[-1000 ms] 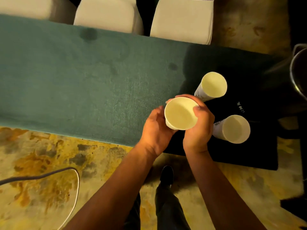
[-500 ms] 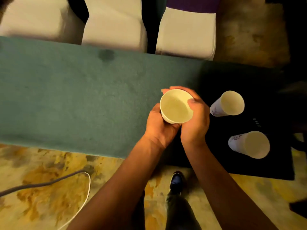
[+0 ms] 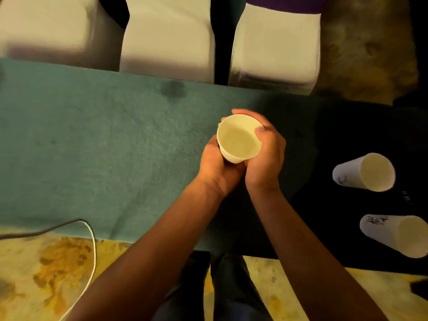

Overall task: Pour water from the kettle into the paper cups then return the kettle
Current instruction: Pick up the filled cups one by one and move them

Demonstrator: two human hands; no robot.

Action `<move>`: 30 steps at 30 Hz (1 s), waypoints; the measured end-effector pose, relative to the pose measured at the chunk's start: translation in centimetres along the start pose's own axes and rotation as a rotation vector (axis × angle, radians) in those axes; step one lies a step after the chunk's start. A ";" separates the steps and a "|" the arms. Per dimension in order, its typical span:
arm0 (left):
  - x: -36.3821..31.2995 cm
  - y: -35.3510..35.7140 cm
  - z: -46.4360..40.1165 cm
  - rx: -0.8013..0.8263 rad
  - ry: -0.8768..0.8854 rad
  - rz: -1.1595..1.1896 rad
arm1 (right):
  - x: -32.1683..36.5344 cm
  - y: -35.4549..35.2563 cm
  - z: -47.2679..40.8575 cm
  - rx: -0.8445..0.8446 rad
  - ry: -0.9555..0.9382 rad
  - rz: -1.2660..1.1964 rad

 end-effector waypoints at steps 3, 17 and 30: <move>-1.4 -0.2 -0.9 -0.013 0.023 0.009 | -0.7 1.4 -1.1 0.022 0.008 -0.013; -7.4 -8.3 0.6 -0.159 -0.165 -0.257 | -6.0 4.0 -4.7 0.060 0.050 0.079; -9.4 -6.2 -1.2 -0.158 -0.209 -0.572 | -7.3 4.1 -5.0 0.004 0.085 0.077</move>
Point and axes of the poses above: each hand's wrist, its own z-axis away from the middle knuckle, its own y-axis out of the palm, x = y × z, the point moved 1 cm from there along -z, towards the middle knuckle, and after that the axes turned 3 degrees about y, right-handed, at the moved point
